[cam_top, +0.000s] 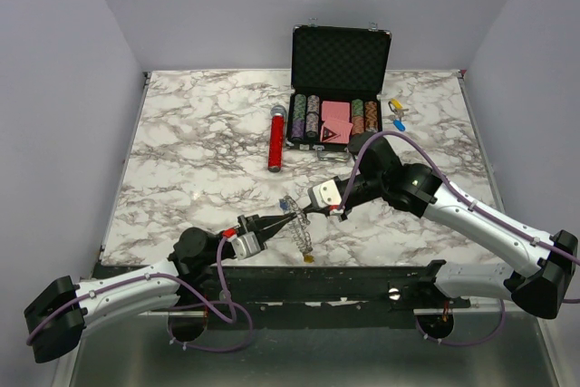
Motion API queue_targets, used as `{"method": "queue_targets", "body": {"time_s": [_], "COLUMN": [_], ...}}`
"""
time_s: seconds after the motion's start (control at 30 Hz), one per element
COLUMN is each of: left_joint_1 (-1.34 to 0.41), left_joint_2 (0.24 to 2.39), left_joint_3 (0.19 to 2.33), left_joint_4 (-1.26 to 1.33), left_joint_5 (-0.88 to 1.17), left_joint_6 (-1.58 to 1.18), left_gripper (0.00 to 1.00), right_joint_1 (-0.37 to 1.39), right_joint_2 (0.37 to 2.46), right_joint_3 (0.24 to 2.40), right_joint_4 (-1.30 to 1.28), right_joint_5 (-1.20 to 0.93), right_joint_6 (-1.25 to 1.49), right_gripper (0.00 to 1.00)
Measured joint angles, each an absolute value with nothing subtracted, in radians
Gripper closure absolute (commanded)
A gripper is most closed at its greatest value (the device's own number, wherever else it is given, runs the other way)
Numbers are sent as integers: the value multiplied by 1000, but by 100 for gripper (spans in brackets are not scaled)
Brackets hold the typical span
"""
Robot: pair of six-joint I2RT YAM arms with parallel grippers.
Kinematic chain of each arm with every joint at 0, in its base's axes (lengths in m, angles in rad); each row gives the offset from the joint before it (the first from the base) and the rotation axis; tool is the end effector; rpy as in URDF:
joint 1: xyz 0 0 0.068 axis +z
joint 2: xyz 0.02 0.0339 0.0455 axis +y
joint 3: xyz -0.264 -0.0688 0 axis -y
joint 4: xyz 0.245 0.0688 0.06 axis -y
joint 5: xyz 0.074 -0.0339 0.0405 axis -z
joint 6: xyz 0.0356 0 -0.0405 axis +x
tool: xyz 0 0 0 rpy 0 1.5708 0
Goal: Put the keys on the keyring
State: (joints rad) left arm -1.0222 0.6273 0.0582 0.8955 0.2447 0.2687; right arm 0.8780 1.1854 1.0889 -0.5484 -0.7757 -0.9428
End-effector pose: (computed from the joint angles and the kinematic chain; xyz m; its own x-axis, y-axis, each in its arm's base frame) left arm 0.0697 -0.1306 0.2218 0.4127 -0.1814 -0.8926 0.8691 0.3717 0.3264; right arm 0.1404 0.2082 0.3345 0.5082 -0.2923 -0.8101 -0.8434 -0.3594 -0.3994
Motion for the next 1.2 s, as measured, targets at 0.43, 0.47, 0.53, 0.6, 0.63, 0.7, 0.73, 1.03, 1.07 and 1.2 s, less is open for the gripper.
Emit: {"method": "queue_targets", "body": {"time_s": [0.43,0.47,0.53,0.6,0.63,0.7,0.73,1.03,1.07,1.2], "left_joint_1": [-1022,-1022,-1022,-1022,-1022,-1022,-1022,-1022,-1022,-1022], "left_joint_2": [617,616,615,615,615,615,615,616,616,617], "left_joint_3": [58,58,58,58,58,58,58,58,58,58], "left_joint_4": [892,892,892,892,892,892,892,892,892,892], "left_joint_5": [241,240,238,237,237,236,237,237,237,241], "left_joint_6": [269,269,269,269,269,269,269,269,269,268], "left_gripper": [100,100,100,100,100,100,100,100,100,100], "right_joint_1": [878,878,878,878,878,878,878,878,878,878], "right_joint_2": [1185,1185,1185,1185,1185,1185,1185,1185,1185,1185], "right_joint_3": [1089,1089,1089,1089,1089,1089,1089,1089,1089,1089], "right_joint_4": [-547,-547,-547,-547,-547,-547,-547,-541,-540,-540], "right_joint_5": [-775,-775,-775,-775,-775,-775,-775,-775,-775,-775], "right_joint_6": [-915,-915,-913,-913,-913,-912,-912,-901,-899,-898], "right_gripper": [100,100,100,100,100,100,100,100,99,100]}}
